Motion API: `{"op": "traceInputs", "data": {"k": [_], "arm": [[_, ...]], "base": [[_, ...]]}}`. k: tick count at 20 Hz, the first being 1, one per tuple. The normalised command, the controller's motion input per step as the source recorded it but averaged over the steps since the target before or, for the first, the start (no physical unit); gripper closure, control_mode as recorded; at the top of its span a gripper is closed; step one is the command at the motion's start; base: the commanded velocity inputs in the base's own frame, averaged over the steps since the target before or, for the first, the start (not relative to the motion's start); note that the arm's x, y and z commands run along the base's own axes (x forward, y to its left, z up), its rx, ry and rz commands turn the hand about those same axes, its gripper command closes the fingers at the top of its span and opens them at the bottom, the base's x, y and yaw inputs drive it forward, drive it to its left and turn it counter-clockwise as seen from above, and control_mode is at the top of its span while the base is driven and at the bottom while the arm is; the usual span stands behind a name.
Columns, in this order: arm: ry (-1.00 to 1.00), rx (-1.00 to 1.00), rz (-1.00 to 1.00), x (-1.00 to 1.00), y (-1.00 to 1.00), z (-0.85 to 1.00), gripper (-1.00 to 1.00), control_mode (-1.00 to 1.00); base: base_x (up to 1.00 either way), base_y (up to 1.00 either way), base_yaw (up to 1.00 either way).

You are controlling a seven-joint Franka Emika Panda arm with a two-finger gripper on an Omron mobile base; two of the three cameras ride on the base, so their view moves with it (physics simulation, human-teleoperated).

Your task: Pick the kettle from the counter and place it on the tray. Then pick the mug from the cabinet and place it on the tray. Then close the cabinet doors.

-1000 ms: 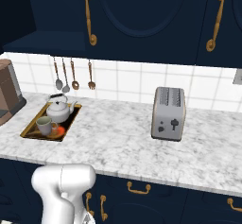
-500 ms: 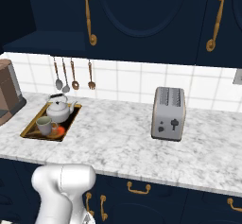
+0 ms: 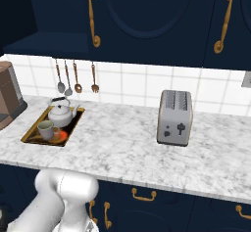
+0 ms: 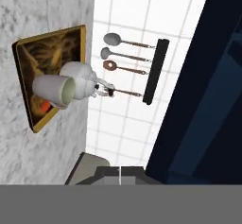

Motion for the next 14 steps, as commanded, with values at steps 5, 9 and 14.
{"op": "traceInputs", "data": {"k": [5,9,14], "arm": [[-0.10,-0.24,-0.06,0.20,0.69,-0.05,1.00,-1.00],[-0.25,-0.20,-0.05,0.19,0.64,0.01,1.00,-1.00],[-0.33,-0.14,0.00,0.43,0.57,0.20,1.00,-1.00]], "base": [[0.00,0.00,0.00],[0.00,0.00,0.00],[0.00,0.00,0.00]]}}
